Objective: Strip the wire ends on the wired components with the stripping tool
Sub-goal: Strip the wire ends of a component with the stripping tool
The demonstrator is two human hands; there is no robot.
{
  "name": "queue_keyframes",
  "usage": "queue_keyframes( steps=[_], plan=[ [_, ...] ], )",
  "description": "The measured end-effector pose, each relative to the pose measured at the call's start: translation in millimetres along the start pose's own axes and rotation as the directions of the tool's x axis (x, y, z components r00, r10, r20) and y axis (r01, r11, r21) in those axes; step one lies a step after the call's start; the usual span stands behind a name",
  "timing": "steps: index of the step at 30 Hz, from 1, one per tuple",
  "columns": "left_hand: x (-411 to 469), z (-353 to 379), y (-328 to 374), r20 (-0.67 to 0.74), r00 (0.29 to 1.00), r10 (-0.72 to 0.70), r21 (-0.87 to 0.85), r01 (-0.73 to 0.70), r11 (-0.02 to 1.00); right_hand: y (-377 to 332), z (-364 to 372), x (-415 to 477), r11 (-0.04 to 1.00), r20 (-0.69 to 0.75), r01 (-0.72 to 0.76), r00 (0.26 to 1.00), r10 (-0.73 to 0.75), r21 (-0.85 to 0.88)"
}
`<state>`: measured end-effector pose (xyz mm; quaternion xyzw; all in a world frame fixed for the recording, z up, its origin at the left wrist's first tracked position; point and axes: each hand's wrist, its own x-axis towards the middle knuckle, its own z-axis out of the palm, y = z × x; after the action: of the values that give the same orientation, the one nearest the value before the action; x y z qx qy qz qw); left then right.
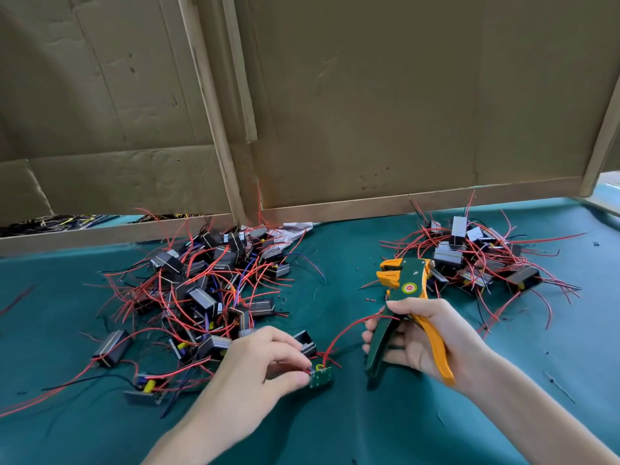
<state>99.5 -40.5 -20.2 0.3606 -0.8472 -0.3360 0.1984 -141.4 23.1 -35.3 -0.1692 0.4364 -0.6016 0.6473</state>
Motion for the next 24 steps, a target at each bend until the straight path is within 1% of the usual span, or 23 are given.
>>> queue_keyframes(
  steps=[1,3,5,7,8,9,10,12,13,16,21,24],
  plan=[
    [-2,-1,3,0.007,0.999,0.052,0.087,-0.052,0.995,0,0,0,1.0,0.001,-0.001,1.0,0.001,-0.002],
    [-3,-8,10,0.005,0.991,0.132,0.141,-0.131,0.981,-1,0,0,1.0,-0.007,0.001,1.0,-0.001,-0.003],
    [-1,-21,15,-0.05,0.98,0.192,0.12,-0.185,0.975,-2,0,-1,1.0,-0.026,0.011,1.0,-0.01,0.006],
    [5,-35,15,-0.098,0.975,0.201,0.021,-0.2,0.98,-3,1,-1,1.0,-0.048,0.022,0.999,-0.021,0.011],
    [8,-41,13,-0.098,0.972,0.211,0.001,-0.212,0.977,-4,0,-2,1.0,-0.06,0.026,0.998,-0.026,0.014],
    [11,-44,9,-0.097,0.965,0.242,0.029,-0.24,0.97,-4,-1,-1,0.999,-0.071,0.028,0.997,-0.027,0.016],
    [14,-46,4,-0.094,0.954,0.284,0.098,-0.275,0.956,-4,-1,-1,0.999,-0.079,0.028,0.997,-0.027,0.02],
    [16,-46,-7,-0.067,0.932,0.357,0.238,-0.332,0.913,-4,-1,-1,0.999,-0.08,0.025,0.997,-0.023,0.025],
    [17,-44,-13,-0.038,0.92,0.389,0.277,-0.365,0.889,-4,-1,-1,0.999,-0.075,0.023,0.997,-0.021,0.025],
    [16,-37,-25,0.036,0.883,0.467,0.338,-0.451,0.826,-3,1,-1,1.0,-0.054,0.018,0.998,-0.018,0.015],
    [15,-29,-33,0.098,0.837,0.538,0.474,-0.514,0.715,-2,1,-1,1.0,-0.043,0.024,0.999,-0.024,0.011],
    [18,-28,-33,0.114,0.816,0.567,0.513,-0.537,0.67,-2,1,-1,1.0,-0.045,0.029,0.999,-0.028,0.007]
  ],
)
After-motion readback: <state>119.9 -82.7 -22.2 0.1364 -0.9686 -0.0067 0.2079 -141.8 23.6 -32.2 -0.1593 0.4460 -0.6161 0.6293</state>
